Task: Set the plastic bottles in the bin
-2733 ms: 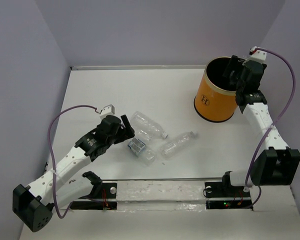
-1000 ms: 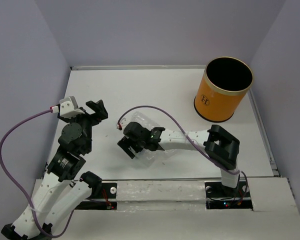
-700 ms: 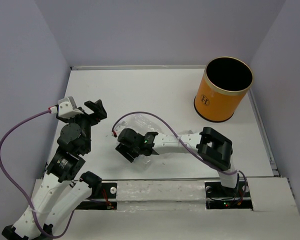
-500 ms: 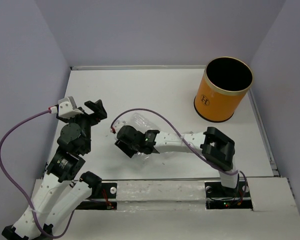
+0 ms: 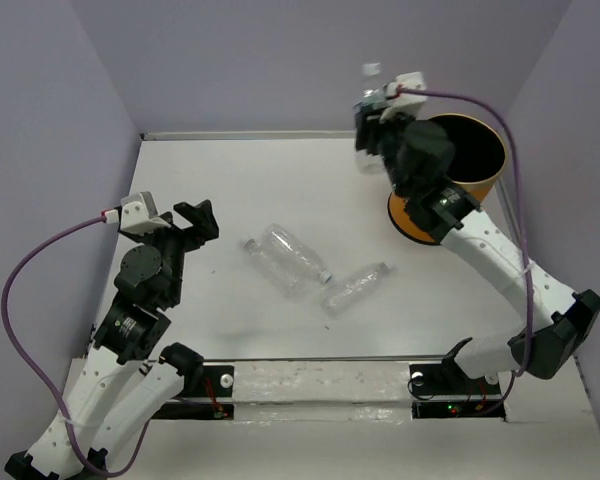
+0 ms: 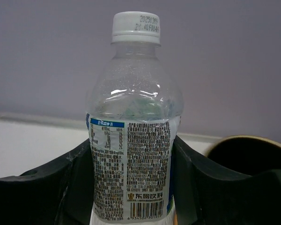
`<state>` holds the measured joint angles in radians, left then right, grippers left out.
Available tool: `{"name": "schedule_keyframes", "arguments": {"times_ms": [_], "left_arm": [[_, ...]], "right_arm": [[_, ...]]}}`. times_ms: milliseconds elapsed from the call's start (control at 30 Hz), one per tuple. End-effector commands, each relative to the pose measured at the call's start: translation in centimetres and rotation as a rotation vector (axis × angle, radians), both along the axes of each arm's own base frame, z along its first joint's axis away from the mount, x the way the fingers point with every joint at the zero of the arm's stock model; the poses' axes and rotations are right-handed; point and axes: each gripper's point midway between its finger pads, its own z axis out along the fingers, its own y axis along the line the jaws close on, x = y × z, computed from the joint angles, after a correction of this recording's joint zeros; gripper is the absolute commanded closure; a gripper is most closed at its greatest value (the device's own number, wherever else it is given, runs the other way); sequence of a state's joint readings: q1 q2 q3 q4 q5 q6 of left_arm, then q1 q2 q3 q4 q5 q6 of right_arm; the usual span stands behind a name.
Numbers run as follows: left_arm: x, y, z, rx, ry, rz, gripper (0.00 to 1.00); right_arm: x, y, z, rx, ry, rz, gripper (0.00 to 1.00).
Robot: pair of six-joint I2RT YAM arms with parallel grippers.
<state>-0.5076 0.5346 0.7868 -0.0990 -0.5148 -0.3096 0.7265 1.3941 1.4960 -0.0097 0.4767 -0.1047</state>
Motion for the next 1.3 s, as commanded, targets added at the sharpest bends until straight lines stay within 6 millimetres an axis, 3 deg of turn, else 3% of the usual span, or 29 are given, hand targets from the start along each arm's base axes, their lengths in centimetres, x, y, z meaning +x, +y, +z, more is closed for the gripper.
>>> {"name": "schedule_keyframes", "arguments": {"times_ms": [0,67,100,133,167,233,300,367,400,533,600,667,700,733,767,800,833,867,900,967,1000,1067,1100,1200,1267], "left_arm": [[0.4,-1.3,1.1,-0.019,-0.037,-0.067,0.01],[0.5,-1.9,1.0,-0.016,-0.031,-0.093,0.01],[0.6,-2.3,1.0,-0.015,-0.027,-0.112,0.01],[0.7,-2.9,0.9,-0.012,-0.026,-0.143,0.01],[0.7,-3.2,0.9,-0.011,-0.024,-0.161,0.01],[1.0,-4.0,0.3,0.002,-0.003,-0.193,0.01],[1.3,-4.5,0.0,0.014,0.011,-0.211,0.01],[1.4,-6.0,-0.4,0.03,0.019,-0.287,0.01],[1.4,-6.8,-0.7,0.037,0.028,-0.329,0.01],[1.4,-12.7,-3.8,0.092,0.136,-0.634,0.01],[1.6,-13.6,-4.9,0.105,0.187,-0.683,0.01],[2.2,-13.6,-5.6,0.118,0.228,-0.664,0.01],[2.3,-13.1,-5.5,0.12,0.225,-0.636,0.01],[2.8,-12.2,-5.3,0.126,0.216,-0.577,0.01],[2.9,-11.6,-5.1,0.127,0.209,-0.543,0.01],[2.9,-11.0,-4.8,0.122,0.195,-0.513,0.01],[3.1,-9.4,-4.0,0.118,0.163,-0.43,0.01],[3.0,-8.9,-3.7,0.114,0.149,-0.403,0.01],[2.6,-8.3,-3.0,0.106,0.12,-0.384,0.01],[2.3,-7.8,-2.0,0.093,0.082,-0.366,0.01],[2.1,-7.9,-1.7,0.086,0.067,-0.378,0.01],[1.9,-8.1,-1.4,0.084,0.061,-0.393,0.01],[1.9,-8.1,-1.3,0.081,0.058,-0.397,0.01],[1.6,-8.4,-1.2,0.079,0.061,-0.417,0.01],[1.3,-8.6,-0.9,0.071,0.049,-0.435,0.01]], "right_arm": [[4.6,-16.3,5.9,0.137,-0.205,-0.404,0.64],[6.1,-20.2,5.2,0.17,-0.201,-0.452,0.64],[7.3,-21.3,4.2,0.171,-0.183,-0.439,0.64],[8.0,-24.1,3.3,0.218,-0.171,-0.473,0.64],[9.2,-24.5,1.6,0.217,-0.135,-0.457,0.64],[9.9,-26.6,0.0,0.228,-0.109,-0.499,0.62],[10.5,-27.1,-1.5,0.22,-0.076,-0.51,0.44],[10.2,-27.0,-1.6,0.223,-0.068,-0.504,0.22],[9.9,-26.7,-1.5,0.232,-0.064,-0.493,0.05],[7.0,-25.1,1.3,0.28,-0.093,-0.398,0.0],[5.6,-23.8,1.8,0.307,-0.093,-0.323,0.04],[3.9,-18.7,1.2,0.32,-0.046,-0.111,0.09],[3.2,-16.1,-0.5,0.313,0.03,-0.015,0.11],[1.9,-12.0,-2.3,0.322,0.1,0.085,0.12],[1.3,-9.7,-4.0,0.314,0.151,0.138,0.12],[-0.1,-7.8,-5.8,0.309,0.211,0.163,0.11],[-0.6,-7.4,-7.5,0.33,0.242,0.101,0.09],[-2.2,-5.1,-9.2,0.341,0.281,0.128,0.07],[-3.4,-5.8,-12.8,0.359,0.34,0.074,0.02],[-5.2,-6.5,-16.3,0.492,0.436,0.027,0.0],[-7.2,-7.4,-19.6,0.577,0.496,-0.012,0.0],[-9.2,-8.3,-22.7,0.644,0.554,-0.06,0.0],[-10.4,-9.4,-26.1,0.644,0.613,-0.125,0.0],[-12.0,-10.0,-27.1,0.711,0.64,-0.14,0.0],[-12.7,-9.7,-29.2,0.704,0.719,-0.156,0.0]]}}
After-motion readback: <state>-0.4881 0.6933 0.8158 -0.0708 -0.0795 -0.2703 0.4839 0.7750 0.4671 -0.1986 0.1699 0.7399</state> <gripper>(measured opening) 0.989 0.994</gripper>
